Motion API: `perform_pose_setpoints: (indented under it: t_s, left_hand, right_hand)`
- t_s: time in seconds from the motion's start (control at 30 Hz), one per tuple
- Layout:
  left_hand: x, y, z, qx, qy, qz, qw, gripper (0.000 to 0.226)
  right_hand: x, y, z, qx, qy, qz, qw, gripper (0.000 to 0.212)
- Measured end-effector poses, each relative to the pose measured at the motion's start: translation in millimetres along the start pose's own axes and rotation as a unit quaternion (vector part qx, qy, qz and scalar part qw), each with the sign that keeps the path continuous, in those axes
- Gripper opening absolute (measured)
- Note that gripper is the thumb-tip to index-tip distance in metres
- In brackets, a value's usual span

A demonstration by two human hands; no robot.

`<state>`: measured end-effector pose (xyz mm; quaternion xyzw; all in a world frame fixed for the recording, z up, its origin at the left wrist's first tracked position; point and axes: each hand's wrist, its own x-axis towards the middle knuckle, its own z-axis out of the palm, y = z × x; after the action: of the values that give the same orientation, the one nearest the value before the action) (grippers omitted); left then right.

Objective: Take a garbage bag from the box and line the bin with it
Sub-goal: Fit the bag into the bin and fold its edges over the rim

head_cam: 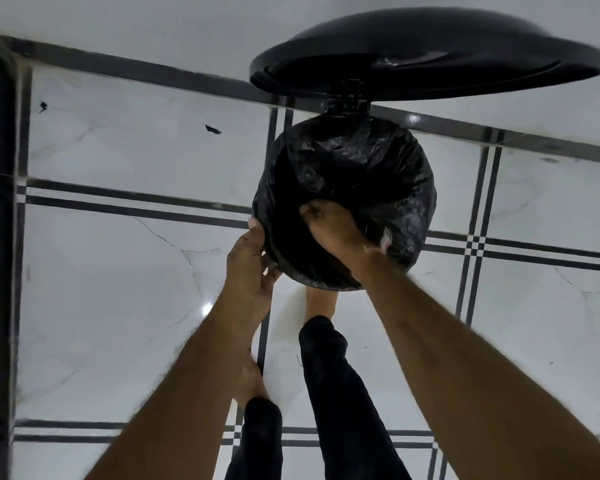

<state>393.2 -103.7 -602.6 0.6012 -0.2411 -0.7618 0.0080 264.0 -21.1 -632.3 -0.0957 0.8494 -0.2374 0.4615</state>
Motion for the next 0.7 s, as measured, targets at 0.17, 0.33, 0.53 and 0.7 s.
perform_pose_setpoints:
  t_s: [0.17,0.33,0.53,0.7]
  left_hand:
    - [2.9,7.9,11.6,0.020,0.029,0.034,0.999,0.040]
    - [5.9,2.8,14.5,0.016,0.041,0.045,0.998,0.022]
    - [5.6,0.9,13.8,0.027,0.036,0.061,0.997,0.016]
    - [1.3,4.9,13.7,0.021,0.027,0.061,0.998,0.016]
  right_hand:
    - [-54.0,-13.3,-35.4,-0.042,0.097,-0.302,0.947,0.012]
    - [21.4,-53.5,-35.4,-0.270,0.001,-0.264,0.926,0.029]
    - [65.6,-46.7,-38.9,-0.329,-0.047,-0.134,0.934,0.040]
    - [6.3,-28.1,-64.9,-0.218,0.137,-0.263,0.930,0.036]
